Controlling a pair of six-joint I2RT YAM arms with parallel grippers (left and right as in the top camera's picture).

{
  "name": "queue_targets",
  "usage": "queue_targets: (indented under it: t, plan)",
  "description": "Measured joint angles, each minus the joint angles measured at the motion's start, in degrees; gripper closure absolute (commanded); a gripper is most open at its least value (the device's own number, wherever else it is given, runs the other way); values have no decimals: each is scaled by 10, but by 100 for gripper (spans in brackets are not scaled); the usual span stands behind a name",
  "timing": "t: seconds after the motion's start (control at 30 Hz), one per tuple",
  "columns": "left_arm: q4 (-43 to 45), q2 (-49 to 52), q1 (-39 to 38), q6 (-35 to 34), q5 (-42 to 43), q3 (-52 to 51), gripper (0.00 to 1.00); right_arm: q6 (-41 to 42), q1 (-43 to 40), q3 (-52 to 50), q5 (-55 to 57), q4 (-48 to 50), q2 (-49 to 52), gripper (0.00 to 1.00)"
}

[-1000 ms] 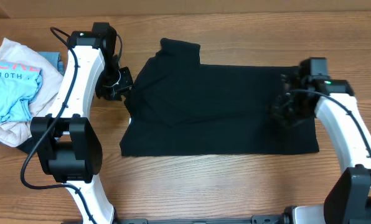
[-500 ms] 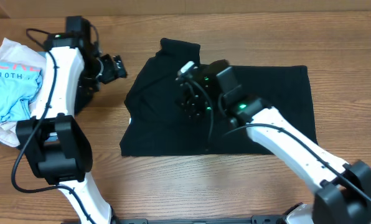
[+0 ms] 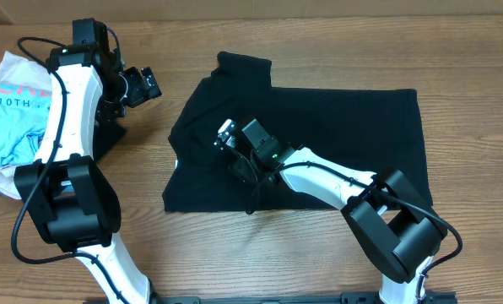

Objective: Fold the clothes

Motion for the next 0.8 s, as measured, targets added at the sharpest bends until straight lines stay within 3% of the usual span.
queue_targets:
  t: [0.2,0.47,0.67,0.8]
  plan:
    - [0,0,0,0,0,0,0,-4,9,6,6,-43,-4,33]
    - [2,0,0,0,0,0,0,-4,42,31,0,-97,-83,37]
    - [187,0,0,0,-5,-1,0,-4,43,32,-17,-106,-83,44]
    - [196,0,0,0,-7,-1,0,-4,43,32,-28,-110,-83,49]
